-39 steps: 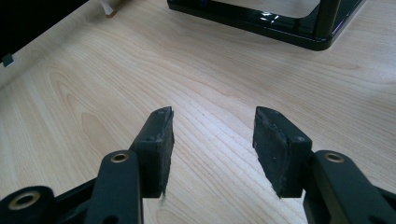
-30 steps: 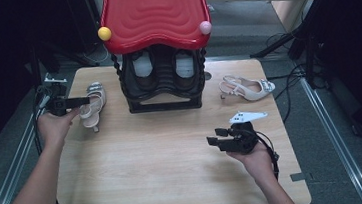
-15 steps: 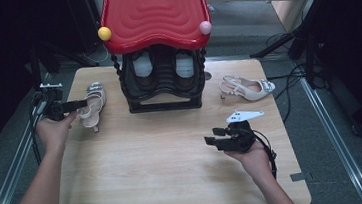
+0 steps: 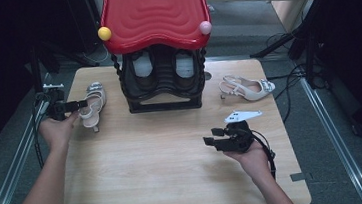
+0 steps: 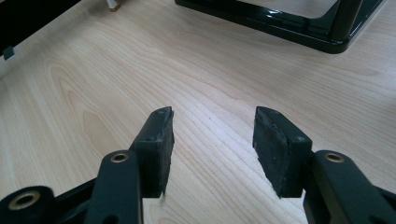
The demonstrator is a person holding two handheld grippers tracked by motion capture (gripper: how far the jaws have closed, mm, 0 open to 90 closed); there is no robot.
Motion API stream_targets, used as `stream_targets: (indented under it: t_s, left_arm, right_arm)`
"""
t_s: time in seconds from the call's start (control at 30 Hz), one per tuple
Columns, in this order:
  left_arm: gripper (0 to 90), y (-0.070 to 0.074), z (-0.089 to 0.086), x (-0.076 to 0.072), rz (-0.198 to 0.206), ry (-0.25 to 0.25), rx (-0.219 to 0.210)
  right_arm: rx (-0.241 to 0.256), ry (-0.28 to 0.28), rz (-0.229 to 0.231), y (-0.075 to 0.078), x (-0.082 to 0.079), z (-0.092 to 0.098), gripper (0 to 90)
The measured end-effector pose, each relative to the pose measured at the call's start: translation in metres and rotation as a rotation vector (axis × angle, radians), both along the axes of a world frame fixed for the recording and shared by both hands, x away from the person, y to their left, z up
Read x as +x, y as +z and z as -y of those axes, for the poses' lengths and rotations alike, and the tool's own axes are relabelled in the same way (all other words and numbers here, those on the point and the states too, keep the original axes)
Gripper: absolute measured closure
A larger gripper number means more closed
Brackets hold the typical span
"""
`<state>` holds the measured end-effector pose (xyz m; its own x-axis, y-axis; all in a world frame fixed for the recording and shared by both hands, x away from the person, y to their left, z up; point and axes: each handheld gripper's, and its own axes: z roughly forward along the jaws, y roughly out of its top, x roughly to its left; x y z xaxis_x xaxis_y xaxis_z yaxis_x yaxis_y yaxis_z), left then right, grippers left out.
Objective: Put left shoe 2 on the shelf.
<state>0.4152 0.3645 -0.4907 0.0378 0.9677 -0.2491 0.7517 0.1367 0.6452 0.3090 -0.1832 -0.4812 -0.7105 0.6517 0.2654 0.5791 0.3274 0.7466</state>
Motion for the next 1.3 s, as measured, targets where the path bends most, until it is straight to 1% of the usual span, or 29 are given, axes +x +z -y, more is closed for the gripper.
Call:
stream_targets:
  t_s: [0.1,0.17,0.2,0.23,0.27,0.3,0.33,0.37,0.4,0.43,0.47,0.5,0.57,0.6,0.63,0.67,0.7,0.77,0.8,0.87,0.9,0.93,0.97,1.03,1.1,1.17,1.2,1.23,1.3]
  left_arm:
    - [53.6,-0.003,0.003,0.003,-0.003,0.015,0.004]
    - [54.3,-0.006,0.007,0.006,0.001,0.029,0.016]
    - [54.7,-0.008,0.008,0.006,-0.005,0.026,0.027]
    - [55.5,-0.009,0.01,0.008,0.006,0.036,0.031]
    - [56.4,-0.01,0.012,0.008,-0.002,0.031,0.041]
    - [56.6,-0.012,0.014,0.009,0.0,0.039,0.045]
    - [58.6,-0.013,0.015,0.009,0.006,0.037,0.054]
    - [60.8,-0.016,0.017,0.009,0.021,0.05,0.05]
    - [60.9,-0.016,0.017,0.009,0.024,0.046,0.074]
    - [62.4,-0.017,0.018,0.009,0.031,0.053,0.079]
    - [63.7,-0.018,0.019,0.009,0.033,0.061,0.076]
    - [64.5,-0.019,0.019,0.009,0.037,0.059,0.086]
    - [66.8,-0.02,0.019,0.008,0.049,0.07,0.09]
    - [68.1,-0.02,0.019,0.008,0.049,0.07,0.09]
    - [68.8,-0.021,0.018,0.006,0.045,0.062,0.101]
    - [69.1,-0.022,0.018,0.006,0.054,0.075,0.089]
    - [69.8,-0.021,0.017,0.006,0.047,0.074,0.083]
    - [71.6,-0.021,0.018,0.006,0.043,0.106,0.044]
    - [72.9,-0.021,0.017,0.006,0.046,0.102,0.051]
    - [75.7,-0.02,0.016,0.006,0.036,0.118,0.028]
    - [77.6,-0.02,0.014,0.005,0.034,0.117,0.027]
    - [79.4,-0.019,0.011,0.005,0.028,0.119,0.015]
    - [79.9,-0.019,0.011,0.005,0.027,0.122,0.003]
    - [80.4,-0.019,0.009,0.004,0.015,0.118,-0.005]
    - [80.5,-0.019,0.007,0.004,0.008,0.135,-0.055]
    - [80.7,-0.02,0.005,0.004,0.011,0.151,-0.092]
    - [81.0,-0.02,0.003,0.003,0.014,0.16,-0.119]
    - [81.1,-0.021,0.001,0.003,0.01,0.162,-0.15]
    - [81.4,-0.022,-0.002,0.002,0.005,0.159,-0.194]
  right_arm:
    - [0.001,-0.003,-0.001,-0.001,0.0,0.001,49.5]
    - [-0.001,-0.001,0.002,-0.001,0.0,0.001,49.5]
    - [0.0,0.0,0.001,0.0,0.0,0.001,49.5]
    - [0.0,0.001,0.004,0.0,0.0,0.001,49.5]
    - [0.0,0.0,0.005,0.0,0.0,0.001,49.5]
    - [0.0,0.0,0.004,0.0,0.0,0.001,49.5]
    - [0.001,-0.001,0.004,-0.001,0.0,0.001,49.5]
    - [0.001,-0.001,0.004,-0.001,0.0,0.001,49.5]
    - [0.0,-0.001,0.005,-0.001,0.0,0.001,49.5]
    - [-0.001,0.001,0.005,-0.001,-0.001,0.001,49.5]
    - [-0.001,0.0,0.004,-0.001,-0.001,0.001,49.5]
    - [-0.004,0.0,0.004,-0.001,-0.001,0.002,49.5]
    - [-0.003,-0.002,0.003,-0.002,-0.001,0.002,49.5]
    - [-0.003,-0.002,0.003,-0.002,-0.001,0.002,49.5]
    - [-0.001,-0.004,0.002,-0.002,-0.001,0.003,49.5]
    - [-0.001,-0.004,0.003,-0.002,-0.001,0.003,49.5]
    - [-0.002,-0.004,0.004,-0.002,-0.001,0.003,49.5]
    - [-0.003,-0.004,0.002,-0.002,-0.002,0.002,49.5]
    - [-0.005,-0.003,0.002,-0.002,-0.002,0.002,49.5]
    - [-0.005,-0.001,0.0,-0.002,-0.002,0.001,49.5]
    - [-0.005,0.0,0.002,-0.002,-0.002,0.001,49.5]
    - [-0.005,-0.001,0.0,-0.002,-0.002,0.001,49.5]
    - [-0.006,0.0,0.0,-0.003,-0.001,0.001,49.5]
    - [-0.008,0.0,0.002,-0.003,-0.001,0.001,49.5]
    - [-0.008,-0.001,0.002,-0.003,-0.001,0.001,49.5]
    - [-0.006,-0.003,0.003,-0.002,-0.001,0.001,49.5]
    - [-0.005,-0.003,0.005,-0.002,-0.001,0.002,49.5]
    - [-0.005,-0.003,0.005,-0.002,-0.001,0.002,49.5]
    - [-0.003,-0.005,0.004,-0.002,-0.001,0.003,49.5]
